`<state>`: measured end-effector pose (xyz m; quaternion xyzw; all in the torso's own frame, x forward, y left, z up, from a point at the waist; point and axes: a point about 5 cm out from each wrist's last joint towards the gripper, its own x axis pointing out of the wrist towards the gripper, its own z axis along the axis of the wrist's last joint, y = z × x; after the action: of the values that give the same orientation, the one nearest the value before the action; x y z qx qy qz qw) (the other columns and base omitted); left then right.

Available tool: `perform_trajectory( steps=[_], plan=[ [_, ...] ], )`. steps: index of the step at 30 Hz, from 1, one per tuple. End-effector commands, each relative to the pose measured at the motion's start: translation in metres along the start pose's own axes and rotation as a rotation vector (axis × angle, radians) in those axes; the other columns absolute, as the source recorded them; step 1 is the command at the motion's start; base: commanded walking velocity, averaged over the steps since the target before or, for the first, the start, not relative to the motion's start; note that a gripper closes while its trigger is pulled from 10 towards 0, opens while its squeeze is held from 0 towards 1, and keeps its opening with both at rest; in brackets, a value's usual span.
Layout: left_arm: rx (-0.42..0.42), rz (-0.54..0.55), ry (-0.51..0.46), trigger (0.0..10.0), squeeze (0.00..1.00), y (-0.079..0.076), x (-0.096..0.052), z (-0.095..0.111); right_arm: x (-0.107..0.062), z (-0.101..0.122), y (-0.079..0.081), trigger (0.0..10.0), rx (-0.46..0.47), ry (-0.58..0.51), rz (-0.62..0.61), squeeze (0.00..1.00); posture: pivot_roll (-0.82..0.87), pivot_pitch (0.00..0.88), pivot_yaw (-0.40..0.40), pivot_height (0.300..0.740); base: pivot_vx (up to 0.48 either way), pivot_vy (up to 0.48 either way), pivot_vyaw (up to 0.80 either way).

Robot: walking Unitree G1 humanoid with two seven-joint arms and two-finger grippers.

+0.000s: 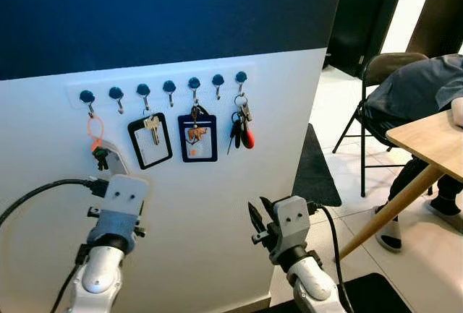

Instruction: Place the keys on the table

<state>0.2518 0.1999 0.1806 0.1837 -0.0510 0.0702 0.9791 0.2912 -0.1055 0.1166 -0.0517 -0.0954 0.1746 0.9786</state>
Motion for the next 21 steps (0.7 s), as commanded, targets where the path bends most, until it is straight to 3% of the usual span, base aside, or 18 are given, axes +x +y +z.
perform_trajectory(
  steps=[1,6,12,17,21],
  plan=[
    [0.006,-0.019,-0.002,10.0,0.00,0.007,-0.005,0.002,-0.003,0.000,-0.006,10.0,-0.016,-0.003,-0.019,0.00,0.16,0.055,0.069,0.740,0.000,0.000,0.00],
    [-0.044,-0.044,-0.032,10.0,0.00,0.026,-0.011,0.013,-0.001,0.004,-0.017,10.0,-0.015,-0.016,-0.053,0.00,0.16,0.051,0.068,0.740,0.000,0.000,0.00],
    [-0.118,-0.054,-0.019,10.0,0.00,0.053,0.007,0.005,0.011,0.008,-0.014,10.0,-0.020,-0.032,-0.025,0.00,0.16,0.059,0.063,0.740,0.000,0.000,0.00],
    [-0.216,-0.010,-0.093,10.0,0.00,0.085,0.023,0.027,0.013,0.011,-0.012,10.0,-0.021,-0.043,-0.010,0.00,0.16,0.049,0.064,0.740,0.000,0.000,0.00],
    [-0.217,-0.004,-0.106,10.0,0.00,0.097,0.024,0.032,0.012,0.010,-0.012,10.0,-0.023,-0.043,-0.009,0.00,0.15,0.045,0.067,0.740,0.000,0.000,0.00]
  ],
)
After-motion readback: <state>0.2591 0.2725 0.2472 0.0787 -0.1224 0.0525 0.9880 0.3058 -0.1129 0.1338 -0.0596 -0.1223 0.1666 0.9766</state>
